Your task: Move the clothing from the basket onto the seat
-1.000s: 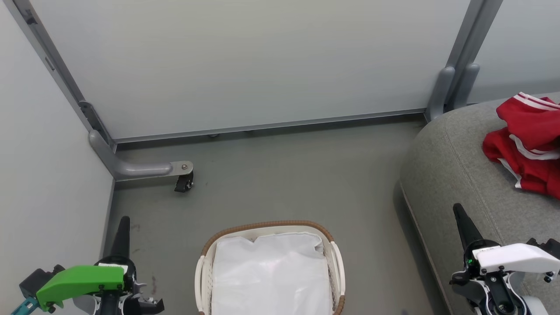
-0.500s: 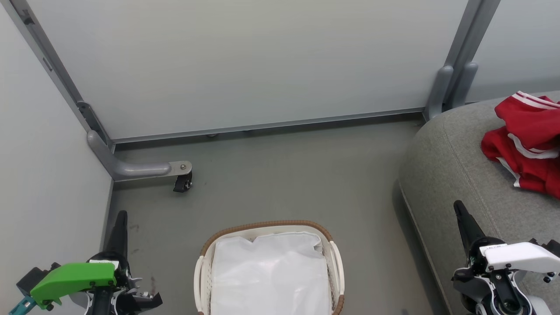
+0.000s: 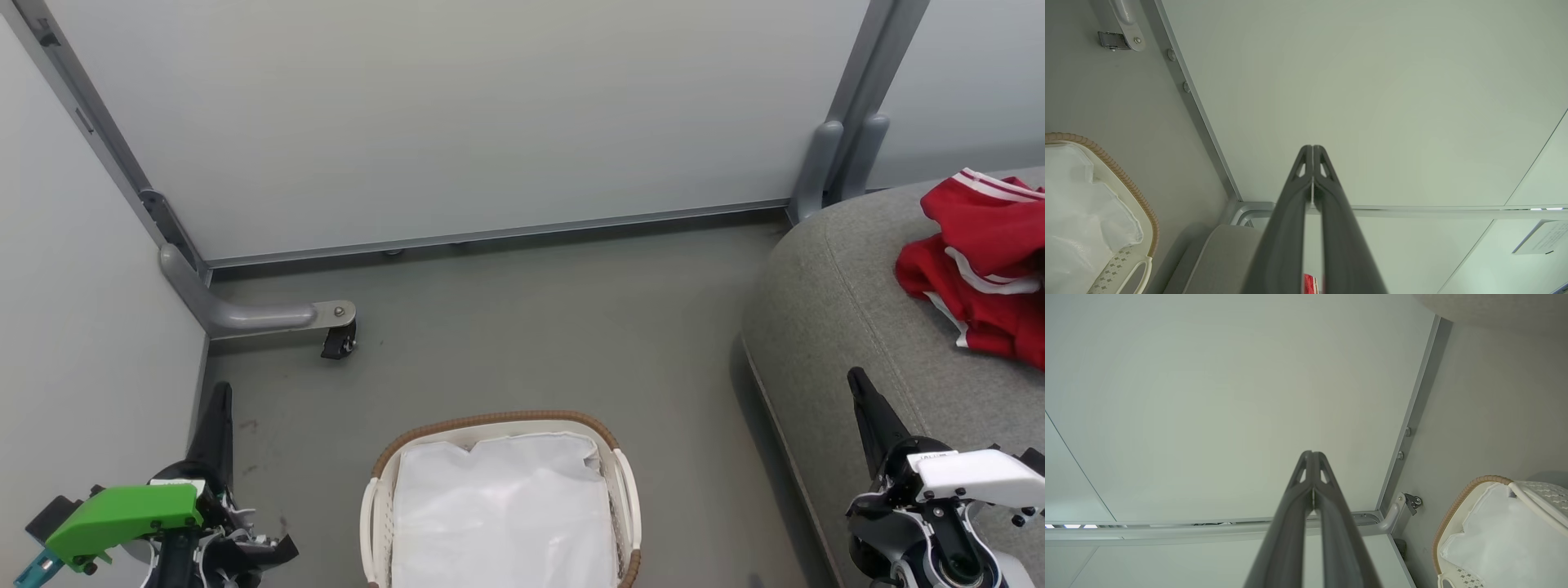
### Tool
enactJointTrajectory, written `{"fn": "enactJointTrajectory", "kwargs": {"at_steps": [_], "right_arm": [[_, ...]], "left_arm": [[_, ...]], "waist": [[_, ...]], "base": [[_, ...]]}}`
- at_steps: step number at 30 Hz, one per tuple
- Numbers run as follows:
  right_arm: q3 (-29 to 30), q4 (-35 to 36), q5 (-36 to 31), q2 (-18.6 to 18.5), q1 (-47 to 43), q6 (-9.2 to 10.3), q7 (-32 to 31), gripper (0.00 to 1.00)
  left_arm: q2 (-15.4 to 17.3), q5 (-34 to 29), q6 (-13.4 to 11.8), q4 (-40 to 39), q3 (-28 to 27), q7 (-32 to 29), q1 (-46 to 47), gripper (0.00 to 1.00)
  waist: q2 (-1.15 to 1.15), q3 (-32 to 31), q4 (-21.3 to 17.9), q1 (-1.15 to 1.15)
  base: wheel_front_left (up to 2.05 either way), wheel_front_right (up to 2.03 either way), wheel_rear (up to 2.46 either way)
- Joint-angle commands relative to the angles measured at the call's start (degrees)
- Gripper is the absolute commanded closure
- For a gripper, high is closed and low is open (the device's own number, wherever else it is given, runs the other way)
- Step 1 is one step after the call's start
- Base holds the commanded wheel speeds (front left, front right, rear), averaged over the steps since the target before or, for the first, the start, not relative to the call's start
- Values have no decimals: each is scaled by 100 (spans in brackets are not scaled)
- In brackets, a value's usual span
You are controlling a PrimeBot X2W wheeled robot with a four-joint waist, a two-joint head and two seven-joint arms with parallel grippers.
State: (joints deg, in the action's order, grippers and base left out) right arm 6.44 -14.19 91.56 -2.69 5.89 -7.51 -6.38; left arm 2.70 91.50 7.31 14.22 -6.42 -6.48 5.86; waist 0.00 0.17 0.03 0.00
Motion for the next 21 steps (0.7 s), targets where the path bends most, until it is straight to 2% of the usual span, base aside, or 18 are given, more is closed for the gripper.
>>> {"fn": "enactJointTrajectory", "kwargs": {"at_steps": [1,21], "right_arm": [[22,34,105,-36,57,4,-31,100],[19,31,95,-34,55,4,-36,100]], "left_arm": [[33,112,33,-33,-30,-25,66,100],[33,102,29,-28,-26,-30,64,100]], "waist": [[0,1,-2,0],[0,1,-3,0]], "base": [[0,0,0],[0,0,0]]}}
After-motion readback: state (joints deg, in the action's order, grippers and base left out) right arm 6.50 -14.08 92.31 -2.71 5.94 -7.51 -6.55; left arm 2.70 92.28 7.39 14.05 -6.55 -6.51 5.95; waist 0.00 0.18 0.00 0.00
